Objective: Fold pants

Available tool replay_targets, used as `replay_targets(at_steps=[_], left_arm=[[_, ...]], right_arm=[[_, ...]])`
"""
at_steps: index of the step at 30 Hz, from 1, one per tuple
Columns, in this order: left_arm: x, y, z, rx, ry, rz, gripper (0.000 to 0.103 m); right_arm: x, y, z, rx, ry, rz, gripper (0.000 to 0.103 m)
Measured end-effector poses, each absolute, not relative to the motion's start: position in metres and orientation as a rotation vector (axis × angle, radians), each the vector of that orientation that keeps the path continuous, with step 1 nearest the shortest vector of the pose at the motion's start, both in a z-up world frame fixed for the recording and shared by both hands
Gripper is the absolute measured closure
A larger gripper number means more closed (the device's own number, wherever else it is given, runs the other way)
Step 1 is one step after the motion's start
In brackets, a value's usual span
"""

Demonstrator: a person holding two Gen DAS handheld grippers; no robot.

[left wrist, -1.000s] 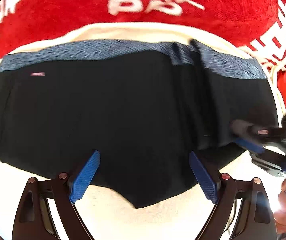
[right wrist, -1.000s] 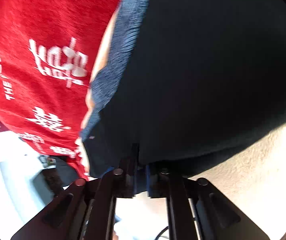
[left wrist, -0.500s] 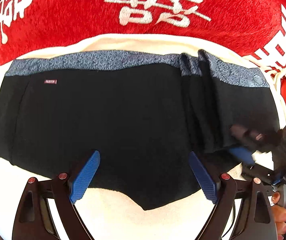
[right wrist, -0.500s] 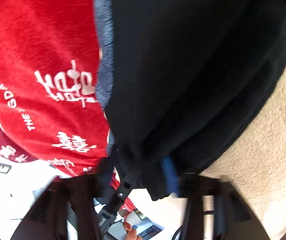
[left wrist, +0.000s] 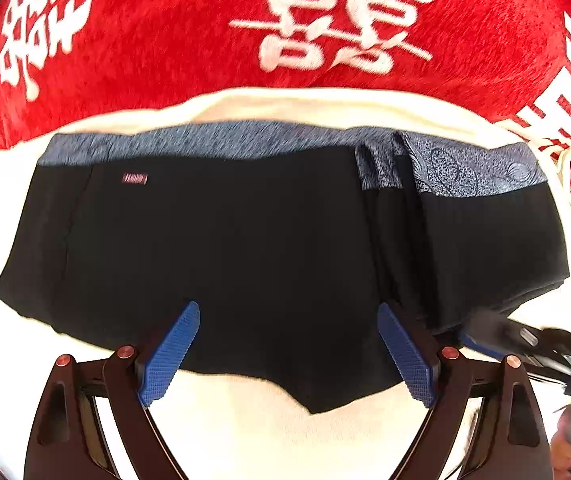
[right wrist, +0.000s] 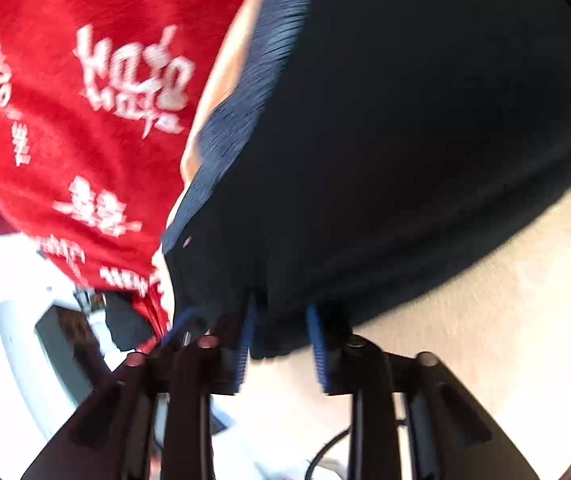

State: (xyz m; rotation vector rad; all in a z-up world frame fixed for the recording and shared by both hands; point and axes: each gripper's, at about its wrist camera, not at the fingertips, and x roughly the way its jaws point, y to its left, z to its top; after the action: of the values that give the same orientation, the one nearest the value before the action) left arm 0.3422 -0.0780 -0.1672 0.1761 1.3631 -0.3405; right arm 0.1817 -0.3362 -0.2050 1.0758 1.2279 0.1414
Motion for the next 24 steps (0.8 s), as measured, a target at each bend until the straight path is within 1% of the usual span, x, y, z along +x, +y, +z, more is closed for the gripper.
replay_targets(at_steps=[2, 4, 6, 7, 10, 12, 14, 15, 16, 19, 24], left_arm=[[0.347, -0.089, -0.158, 0.151, 1.352, -0.365, 0.012], [0.352, -0.108, -0.148, 0.131, 1.327, -0.405, 0.012], [0.353, -0.126, -0.143, 0.119, 1.308, -0.439, 0.012], [0.355, -0.140, -0.142, 0.113, 1.302, -0.462, 0.012], [0.359, -0.177, -0.153, 0.138, 1.287, -0.505, 0.012], [0.359, -0.190, -0.171, 0.190, 1.301, -0.471, 0.012], [0.356, -0.190, -0.203, 0.234, 1.377, -0.406, 0.011], [0.354, -0.182, -0.210, 0.198, 1.389, -0.397, 0.006], [0.351, -0.172, -0.208, 0.139, 1.362, -0.400, 0.006], [0.342, -0.165, -0.202, 0.167, 1.353, -0.404, 0.006], [0.340, -0.162, -0.198, 0.163, 1.378, -0.364, 0.005]], right_arm=[[0.184, -0.348, -0.168, 0.960, 1.178, 0.161, 0.068], [0.183, -0.369, -0.143, 0.849, 1.130, 0.107, 0.068], [0.192, -0.401, -0.128, 0.751, 1.103, 0.003, 0.069], [0.196, -0.415, -0.126, 0.732, 1.104, -0.039, 0.071], [0.215, -0.448, -0.131, 0.684, 1.104, -0.100, 0.074], [0.232, -0.452, -0.152, 0.622, 1.172, -0.094, 0.074], [0.232, -0.447, -0.179, 0.639, 1.232, -0.075, 0.074], [0.226, -0.446, -0.183, 0.655, 1.207, -0.078, 0.074], [0.217, -0.447, -0.183, 0.666, 1.168, -0.082, 0.074], [0.203, -0.447, -0.183, 0.711, 1.131, -0.084, 0.074], [0.207, -0.437, -0.174, 0.656, 1.183, -0.061, 0.074]])
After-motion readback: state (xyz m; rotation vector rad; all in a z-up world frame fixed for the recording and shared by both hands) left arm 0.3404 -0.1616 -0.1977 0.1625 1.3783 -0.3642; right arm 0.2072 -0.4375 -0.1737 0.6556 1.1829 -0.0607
